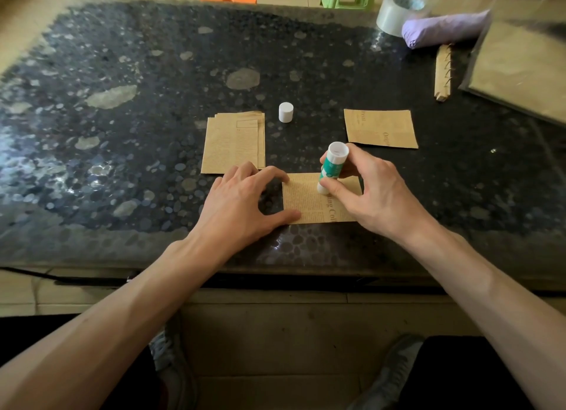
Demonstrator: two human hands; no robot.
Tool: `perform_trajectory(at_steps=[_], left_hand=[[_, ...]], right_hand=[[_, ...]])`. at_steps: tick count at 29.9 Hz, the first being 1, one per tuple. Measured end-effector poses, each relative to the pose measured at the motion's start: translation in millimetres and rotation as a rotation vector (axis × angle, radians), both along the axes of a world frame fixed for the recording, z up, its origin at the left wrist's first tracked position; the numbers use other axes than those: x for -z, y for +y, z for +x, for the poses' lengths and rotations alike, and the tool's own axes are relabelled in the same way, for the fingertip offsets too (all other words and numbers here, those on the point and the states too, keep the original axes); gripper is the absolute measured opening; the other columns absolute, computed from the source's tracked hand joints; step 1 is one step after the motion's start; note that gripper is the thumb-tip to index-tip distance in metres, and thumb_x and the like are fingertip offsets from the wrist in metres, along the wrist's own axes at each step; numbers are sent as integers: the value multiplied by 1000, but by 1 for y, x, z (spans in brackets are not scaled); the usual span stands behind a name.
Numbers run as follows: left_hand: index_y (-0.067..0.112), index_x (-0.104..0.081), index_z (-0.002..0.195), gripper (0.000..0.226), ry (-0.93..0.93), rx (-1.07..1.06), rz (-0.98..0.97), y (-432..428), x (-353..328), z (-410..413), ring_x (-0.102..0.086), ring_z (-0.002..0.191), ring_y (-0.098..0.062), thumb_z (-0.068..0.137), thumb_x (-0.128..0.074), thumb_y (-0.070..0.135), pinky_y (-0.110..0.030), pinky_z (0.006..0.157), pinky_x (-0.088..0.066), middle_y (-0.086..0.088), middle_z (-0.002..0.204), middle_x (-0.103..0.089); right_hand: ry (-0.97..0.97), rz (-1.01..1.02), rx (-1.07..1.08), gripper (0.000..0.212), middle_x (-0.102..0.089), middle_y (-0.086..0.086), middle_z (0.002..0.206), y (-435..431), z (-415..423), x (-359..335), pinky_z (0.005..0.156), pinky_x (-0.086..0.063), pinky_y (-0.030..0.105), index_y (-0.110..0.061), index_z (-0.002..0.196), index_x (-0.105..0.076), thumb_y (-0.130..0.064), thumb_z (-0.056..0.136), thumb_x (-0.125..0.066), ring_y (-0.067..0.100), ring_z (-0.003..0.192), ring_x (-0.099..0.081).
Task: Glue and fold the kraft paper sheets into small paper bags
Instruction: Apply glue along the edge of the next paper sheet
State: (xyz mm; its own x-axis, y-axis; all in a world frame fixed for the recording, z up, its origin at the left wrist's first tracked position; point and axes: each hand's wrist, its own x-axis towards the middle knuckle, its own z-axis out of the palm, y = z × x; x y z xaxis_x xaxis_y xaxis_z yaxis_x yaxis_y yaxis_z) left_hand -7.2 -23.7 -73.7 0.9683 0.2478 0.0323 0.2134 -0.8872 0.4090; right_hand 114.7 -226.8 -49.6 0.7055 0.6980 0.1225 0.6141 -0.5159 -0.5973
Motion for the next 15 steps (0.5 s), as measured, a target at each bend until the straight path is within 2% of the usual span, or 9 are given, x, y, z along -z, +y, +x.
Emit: perform_trajectory(at_steps=[7,11,13,15], left_hand=[[49,-51,128,65,-3,7,-16,0,-1,-1,-46,107,-9,72,-58,82,-29,91,-34,13,105,-49],[49,-51,129,66,0,9,-16,0,-2,-1,-47,108,-10,72,-58,82,-29,91,-34,13,105,-49],[48,-51,129,66,2,7,-16,0,-2,-1,-47,109,-10,72,-59,82,-29,91,-35,13,106,-49],[48,-52,129,66,0,6,-16,0,-2,-1,-47,109,-11,72,-59,81,-30,92,-35,13,106,-49]], right_hand=[[-7,-2,0,31,-63,-10,116,-7,0,-1,83,-47,12,-20,123,-58,-35,98,-69,6,106,-59],[-60,33,41,31,-67,-7,109,-9,0,-1,86,-53,24,-17,117,-61,-37,96,-72,8,102,-63],[-81,39,58,31,-67,-8,107,-11,0,-1,84,-51,21,-17,114,-61,-38,95,-73,8,100,-63],[-92,38,75,30,-64,-11,105,-12,-1,-1,82,-46,13,-17,113,-61,-38,95,-74,6,98,-62]])
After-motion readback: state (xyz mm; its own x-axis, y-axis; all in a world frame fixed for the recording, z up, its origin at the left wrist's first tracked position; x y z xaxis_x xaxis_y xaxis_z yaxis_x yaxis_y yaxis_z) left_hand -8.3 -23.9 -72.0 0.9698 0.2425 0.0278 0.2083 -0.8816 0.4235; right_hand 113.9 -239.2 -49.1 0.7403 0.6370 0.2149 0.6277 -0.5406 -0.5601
